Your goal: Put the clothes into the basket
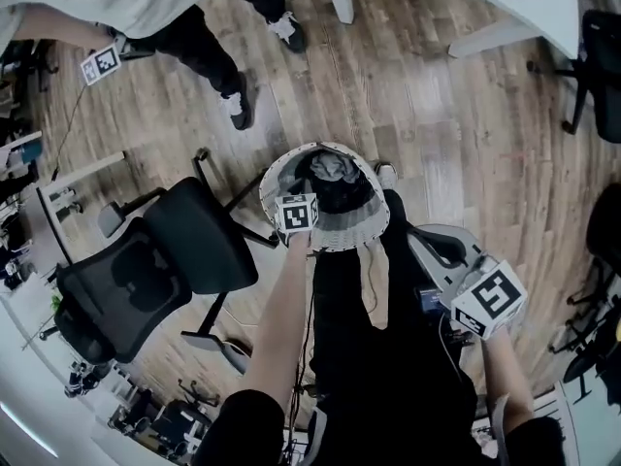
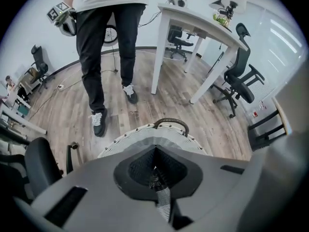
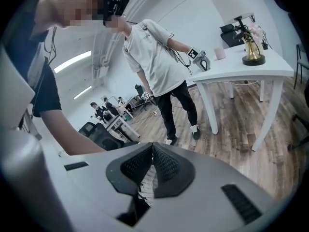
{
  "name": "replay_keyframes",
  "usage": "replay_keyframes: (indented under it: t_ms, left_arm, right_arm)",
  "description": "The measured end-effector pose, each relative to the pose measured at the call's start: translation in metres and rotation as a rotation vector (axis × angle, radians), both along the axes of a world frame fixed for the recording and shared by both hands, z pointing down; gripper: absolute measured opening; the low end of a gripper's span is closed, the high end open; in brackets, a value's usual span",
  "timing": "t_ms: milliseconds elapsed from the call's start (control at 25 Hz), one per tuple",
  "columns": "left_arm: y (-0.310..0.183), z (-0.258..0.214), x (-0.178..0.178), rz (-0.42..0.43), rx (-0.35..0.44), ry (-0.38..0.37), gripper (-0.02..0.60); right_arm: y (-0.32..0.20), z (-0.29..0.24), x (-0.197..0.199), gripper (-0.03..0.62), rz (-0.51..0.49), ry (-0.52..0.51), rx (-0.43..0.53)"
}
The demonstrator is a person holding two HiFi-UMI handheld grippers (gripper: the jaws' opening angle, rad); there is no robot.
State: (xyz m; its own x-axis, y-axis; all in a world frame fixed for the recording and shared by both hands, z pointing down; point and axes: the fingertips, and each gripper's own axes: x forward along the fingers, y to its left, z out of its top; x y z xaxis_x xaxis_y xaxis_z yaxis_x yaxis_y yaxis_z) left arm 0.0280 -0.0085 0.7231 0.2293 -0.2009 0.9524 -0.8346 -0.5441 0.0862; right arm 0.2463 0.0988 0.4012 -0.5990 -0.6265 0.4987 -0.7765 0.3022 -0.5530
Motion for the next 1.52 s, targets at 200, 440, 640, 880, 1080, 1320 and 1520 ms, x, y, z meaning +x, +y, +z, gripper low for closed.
replay_keyframes:
  t_ms: [200,440,640,880,1080,1320,1520]
  left_arm:
    - [0.004,-0.061,0.000,-0.041,0.018,0.042,0.012]
    - [0.017,-0.134,-0.012,-0.023,0.061,0.099,0.012]
    - [0.026,-0.180,-0.021,-0.074,0.106,0.161,0.012]
    - [0.042,-0.239,-0.023,-0.055,0.177,0.234,0.012]
    - [0.046,-0.299,-0.032,-0.054,0.295,0.321,0.012]
    - [0.054,-0.368,-0.055,-0.101,0.418,0.439,0.012]
    - [0.070,-0.417,-0.075,-0.091,0.514,0.501,0.012]
  right_arm:
    - [-0.017,-0.045,0.016,0.017,0.008,0.045,0.074]
    - [-0.032,-0.090,0.015,0.017,0.005,0.061,0.139]
    - [-0.042,-0.121,0.015,0.017,-0.010,0.075,0.207]
    - [-0.048,-0.152,0.001,0.017,-0.067,0.068,0.285]
    - [-0.052,-0.166,-0.028,0.017,-0.132,0.085,0.326]
    - [-0.042,-0.203,-0.071,0.017,-0.205,0.036,0.403]
    - [-0.035,-0.218,-0.098,0.017,-0.213,0.038,0.439]
